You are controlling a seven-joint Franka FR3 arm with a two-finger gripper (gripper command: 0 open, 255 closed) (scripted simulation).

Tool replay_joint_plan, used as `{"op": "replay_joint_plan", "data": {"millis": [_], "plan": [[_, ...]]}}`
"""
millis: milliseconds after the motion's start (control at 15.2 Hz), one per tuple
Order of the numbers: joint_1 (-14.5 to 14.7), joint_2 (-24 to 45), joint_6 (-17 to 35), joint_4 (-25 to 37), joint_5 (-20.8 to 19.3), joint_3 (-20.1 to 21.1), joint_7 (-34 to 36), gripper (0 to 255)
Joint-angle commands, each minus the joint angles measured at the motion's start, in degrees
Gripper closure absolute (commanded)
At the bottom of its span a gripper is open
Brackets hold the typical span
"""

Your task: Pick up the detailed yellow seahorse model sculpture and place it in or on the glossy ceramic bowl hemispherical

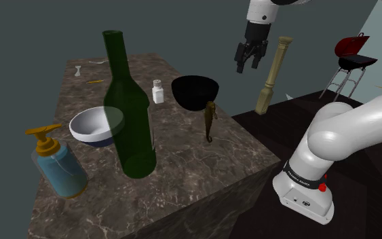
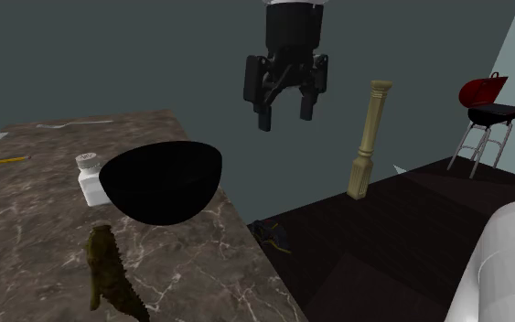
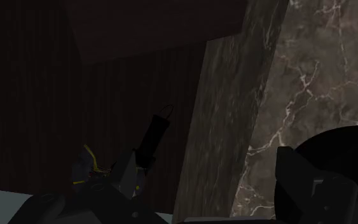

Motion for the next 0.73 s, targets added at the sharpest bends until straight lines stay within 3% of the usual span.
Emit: {"op": "replay_joint_plan", "data": {"millis": [0, 660], "plan": [[0.00, 0.00, 0.00, 0.00, 0.00, 0.00, 0.00, 0], [4.35, 0.25, -1.76, 1.68, 8.46, 13.04, 15.42, 0]]}}
